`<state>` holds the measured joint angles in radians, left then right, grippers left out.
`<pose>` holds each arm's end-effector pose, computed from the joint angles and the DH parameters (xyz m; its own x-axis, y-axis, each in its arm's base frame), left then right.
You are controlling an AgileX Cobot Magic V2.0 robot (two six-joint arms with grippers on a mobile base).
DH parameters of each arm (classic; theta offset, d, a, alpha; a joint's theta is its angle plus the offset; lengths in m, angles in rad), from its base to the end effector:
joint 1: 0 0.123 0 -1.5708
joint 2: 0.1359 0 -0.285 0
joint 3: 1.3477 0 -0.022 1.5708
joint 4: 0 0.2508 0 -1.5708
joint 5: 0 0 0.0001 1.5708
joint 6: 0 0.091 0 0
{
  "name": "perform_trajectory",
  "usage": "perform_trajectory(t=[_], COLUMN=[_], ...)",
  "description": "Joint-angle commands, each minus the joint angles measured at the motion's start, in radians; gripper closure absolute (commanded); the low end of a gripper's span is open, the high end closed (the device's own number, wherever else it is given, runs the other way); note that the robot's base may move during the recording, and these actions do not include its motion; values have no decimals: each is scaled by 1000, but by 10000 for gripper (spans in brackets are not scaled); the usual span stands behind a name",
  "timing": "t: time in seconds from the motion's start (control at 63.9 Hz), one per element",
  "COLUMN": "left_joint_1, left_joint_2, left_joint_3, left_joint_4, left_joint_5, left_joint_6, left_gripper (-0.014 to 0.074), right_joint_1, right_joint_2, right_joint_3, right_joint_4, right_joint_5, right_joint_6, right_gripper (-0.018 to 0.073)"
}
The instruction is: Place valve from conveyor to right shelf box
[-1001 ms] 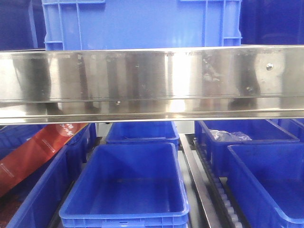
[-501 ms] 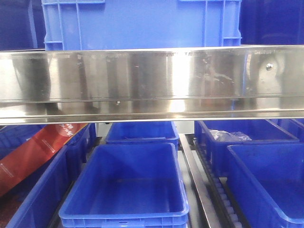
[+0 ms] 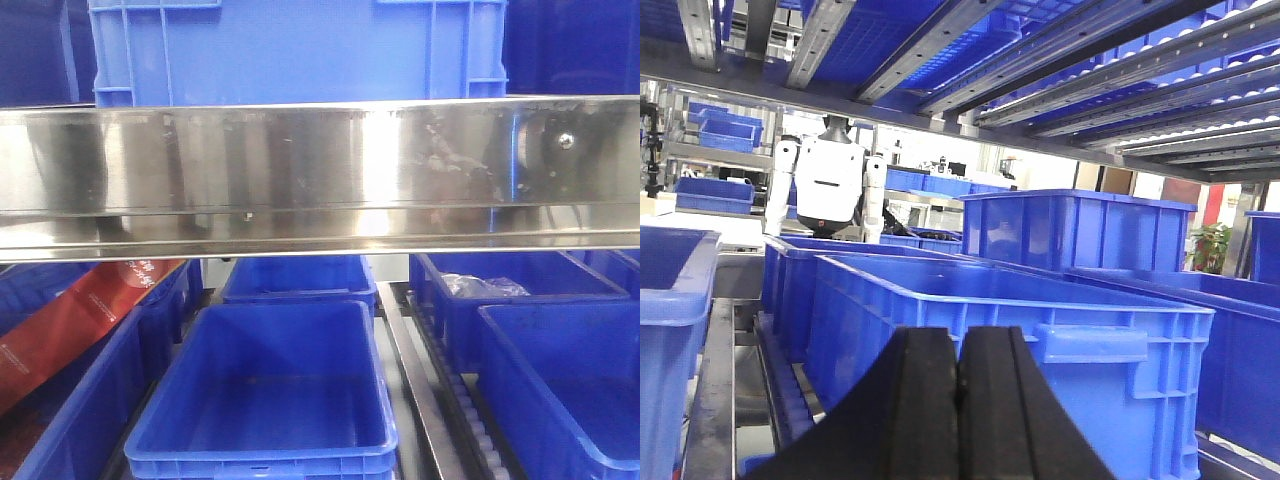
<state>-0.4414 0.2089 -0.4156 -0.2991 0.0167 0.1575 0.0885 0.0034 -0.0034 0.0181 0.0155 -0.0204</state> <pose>0.0477 -0.0231 0.3379 0.1847 -0.2433 -0.9522 0.4622 0.8766 -0.1343 0.0562 0.0050 0.2127 0.0716 0.0040 -0.9974 -0.0885 0.9961 -0.0023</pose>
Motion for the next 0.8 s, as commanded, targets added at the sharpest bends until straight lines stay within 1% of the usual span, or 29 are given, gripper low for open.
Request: perform_trajectory(t=[0.0,0.782], left_joint_1=[1,1], left_joint_2=[-3,-3], left_joint_3=[-2,-2], left_joint_4=[-7,-7], left_joint_5=[-17,-17], left_joint_6=[-6,-6], left_gripper=[707,707], right_joint_1=[24,29], right_joint_2=[-3,-3], right_joint_3=[3,3], right_joint_4=[0,0], right_joint_5=[-16,-23], right_joint_6=[2,2], right_gripper=[727,727])
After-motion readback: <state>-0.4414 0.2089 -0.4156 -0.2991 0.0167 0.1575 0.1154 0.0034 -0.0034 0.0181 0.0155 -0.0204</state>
